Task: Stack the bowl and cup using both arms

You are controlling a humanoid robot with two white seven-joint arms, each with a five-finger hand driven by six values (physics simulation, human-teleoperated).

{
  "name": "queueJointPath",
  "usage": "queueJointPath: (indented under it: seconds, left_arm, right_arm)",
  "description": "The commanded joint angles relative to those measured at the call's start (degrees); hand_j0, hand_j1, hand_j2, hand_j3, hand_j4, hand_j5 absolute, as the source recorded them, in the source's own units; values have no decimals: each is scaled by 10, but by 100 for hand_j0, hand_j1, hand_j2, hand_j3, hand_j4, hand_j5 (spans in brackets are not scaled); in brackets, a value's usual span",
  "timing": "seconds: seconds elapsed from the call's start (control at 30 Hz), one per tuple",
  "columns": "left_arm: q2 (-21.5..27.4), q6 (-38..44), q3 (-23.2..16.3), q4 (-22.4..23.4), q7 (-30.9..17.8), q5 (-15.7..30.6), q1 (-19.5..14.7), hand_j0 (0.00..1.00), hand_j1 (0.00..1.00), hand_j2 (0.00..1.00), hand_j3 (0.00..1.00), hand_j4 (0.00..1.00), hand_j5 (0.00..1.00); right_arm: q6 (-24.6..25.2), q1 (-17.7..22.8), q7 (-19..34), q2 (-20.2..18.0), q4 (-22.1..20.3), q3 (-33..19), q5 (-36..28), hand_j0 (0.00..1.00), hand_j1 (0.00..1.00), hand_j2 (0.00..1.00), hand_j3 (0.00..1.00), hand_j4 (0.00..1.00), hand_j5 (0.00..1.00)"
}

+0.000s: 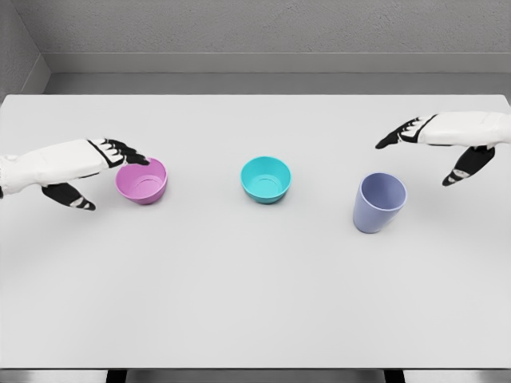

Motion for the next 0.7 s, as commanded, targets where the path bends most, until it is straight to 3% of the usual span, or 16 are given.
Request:
queueJointPath:
  seconds: [0.0, 0.13, 0.23, 0.3, 0.5, 0.67]
  left_arm:
    - [-3, 1, -12, 0, -22, -20, 0, 100, 100, 100, 100, 100, 100]
    - [1, 1, -10, -1, -86, -42, -9, 100, 100, 100, 100, 100, 100]
    - [-6, 1, -5, -2, -84, -43, -25, 100, 100, 100, 100, 100, 100]
    - [-16, 1, -4, 1, -84, -49, -30, 100, 100, 100, 100, 100, 100]
    - [-82, 1, -7, 68, -85, -65, -64, 100, 100, 100, 100, 100, 100]
    - [-96, 1, -10, 75, -84, -65, -71, 100, 100, 100, 100, 100, 100]
  right_arm:
    - [1, 0, 3, 0, 3, 0, -13, 100, 100, 100, 100, 100, 100]
    - [1, -2, -2, -1, 3, -1, -10, 100, 100, 100, 100, 100, 100]
    - [1, -4, -38, -1, 3, 0, -7, 100, 100, 100, 100, 100, 100]
    - [1, -4, -38, -1, 2, 0, -5, 100, 100, 100, 100, 100, 100]
    - [1, -4, -35, -1, -12, 1, -4, 100, 100, 100, 100, 100, 100]
    - [1, -3, -33, -1, -17, 1, -4, 100, 100, 100, 100, 100, 100]
